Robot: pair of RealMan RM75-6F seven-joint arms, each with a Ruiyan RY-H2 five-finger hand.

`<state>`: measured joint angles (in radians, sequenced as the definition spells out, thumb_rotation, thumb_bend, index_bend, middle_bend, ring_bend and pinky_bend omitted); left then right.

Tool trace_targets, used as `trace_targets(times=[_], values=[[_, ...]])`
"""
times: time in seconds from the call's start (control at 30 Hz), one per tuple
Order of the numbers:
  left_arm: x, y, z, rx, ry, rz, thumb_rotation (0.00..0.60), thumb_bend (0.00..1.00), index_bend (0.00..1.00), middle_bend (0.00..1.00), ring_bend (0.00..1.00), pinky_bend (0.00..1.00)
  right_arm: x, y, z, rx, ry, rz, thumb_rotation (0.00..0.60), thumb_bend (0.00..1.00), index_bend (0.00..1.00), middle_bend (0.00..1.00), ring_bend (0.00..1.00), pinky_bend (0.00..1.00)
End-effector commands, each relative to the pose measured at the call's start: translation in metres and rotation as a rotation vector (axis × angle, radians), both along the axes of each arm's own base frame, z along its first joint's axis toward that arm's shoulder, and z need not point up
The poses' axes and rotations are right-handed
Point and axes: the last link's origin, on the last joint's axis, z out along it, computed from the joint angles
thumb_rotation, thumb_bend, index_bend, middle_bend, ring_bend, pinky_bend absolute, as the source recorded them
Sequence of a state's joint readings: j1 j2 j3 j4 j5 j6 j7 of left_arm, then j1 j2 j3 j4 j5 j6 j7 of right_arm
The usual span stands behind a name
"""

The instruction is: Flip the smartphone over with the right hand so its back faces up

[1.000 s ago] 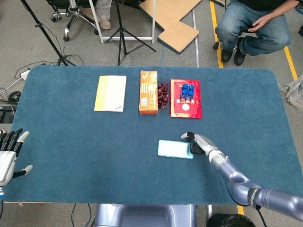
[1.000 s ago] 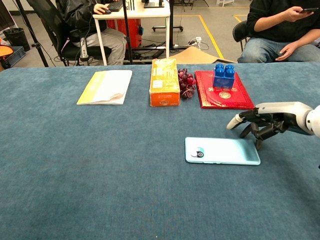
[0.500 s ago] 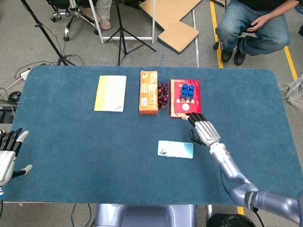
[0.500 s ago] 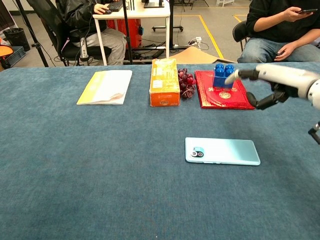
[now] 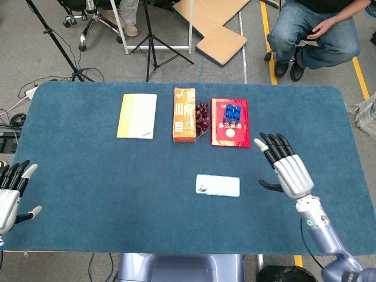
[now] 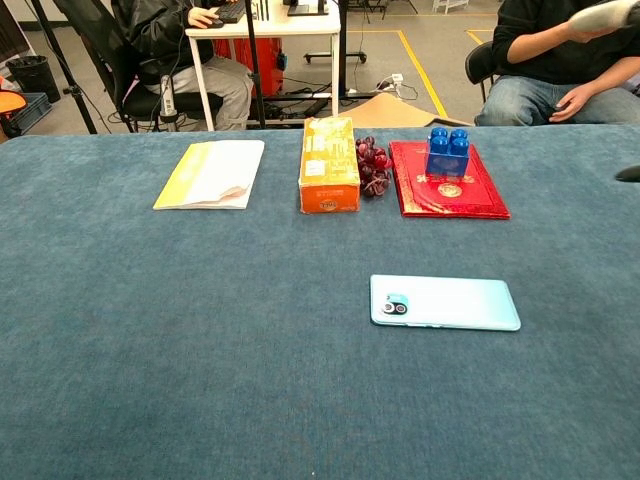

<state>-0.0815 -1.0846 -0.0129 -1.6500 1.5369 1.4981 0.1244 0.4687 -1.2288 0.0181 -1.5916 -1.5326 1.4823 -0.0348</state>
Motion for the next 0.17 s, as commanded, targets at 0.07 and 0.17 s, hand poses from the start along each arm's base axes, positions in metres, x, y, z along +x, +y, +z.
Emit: trace_targets(times=[0.07,0.17], values=[[0.0,-0.001,0.0,0.005,-0.004,-0.007,0.6,0.0,0.0,0.0,0.0,0.0,-0.02,0.039,0.022,-0.077,0.062,-0.072,0.6,0.0,0.02,0.0,0.0,0.0],[0.001,-0.003,0.002,0.01,-0.012,-0.012,0.6,0.0,0.0,0.0,0.0,0.0,-0.032,0.055,0.029,-0.105,0.087,-0.133,0.6,0.0,0.02,0.0,0.0,0.0]])
